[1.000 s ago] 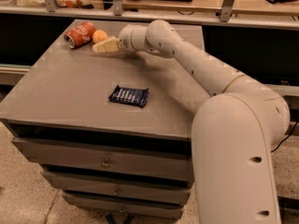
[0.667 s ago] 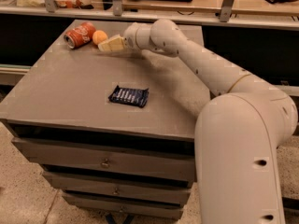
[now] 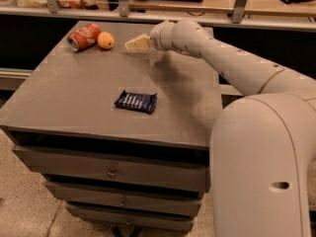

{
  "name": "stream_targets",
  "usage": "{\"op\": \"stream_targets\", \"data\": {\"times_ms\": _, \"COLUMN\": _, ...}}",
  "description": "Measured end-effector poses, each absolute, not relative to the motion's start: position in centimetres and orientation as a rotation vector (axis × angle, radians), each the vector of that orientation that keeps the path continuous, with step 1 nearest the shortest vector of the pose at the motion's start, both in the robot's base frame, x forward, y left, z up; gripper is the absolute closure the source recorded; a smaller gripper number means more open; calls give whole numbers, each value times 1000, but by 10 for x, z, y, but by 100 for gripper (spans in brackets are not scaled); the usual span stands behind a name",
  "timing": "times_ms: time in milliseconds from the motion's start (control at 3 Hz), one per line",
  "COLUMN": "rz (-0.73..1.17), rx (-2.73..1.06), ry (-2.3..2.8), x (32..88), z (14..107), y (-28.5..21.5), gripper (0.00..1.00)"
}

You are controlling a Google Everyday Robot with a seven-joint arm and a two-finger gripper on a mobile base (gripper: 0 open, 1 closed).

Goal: Move orange near coke can

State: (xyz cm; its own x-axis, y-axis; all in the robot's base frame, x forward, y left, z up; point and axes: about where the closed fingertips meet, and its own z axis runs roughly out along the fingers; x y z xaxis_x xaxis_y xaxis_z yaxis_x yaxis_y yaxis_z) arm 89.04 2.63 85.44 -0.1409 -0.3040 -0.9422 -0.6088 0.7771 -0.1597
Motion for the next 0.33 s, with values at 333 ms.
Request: {"op": "stream_targets", "data": {"times_ms": 333, "rz": 280, "rx": -703, "ry": 1751, "x": 894, "z": 851, "y": 15, "gripper": 0}}
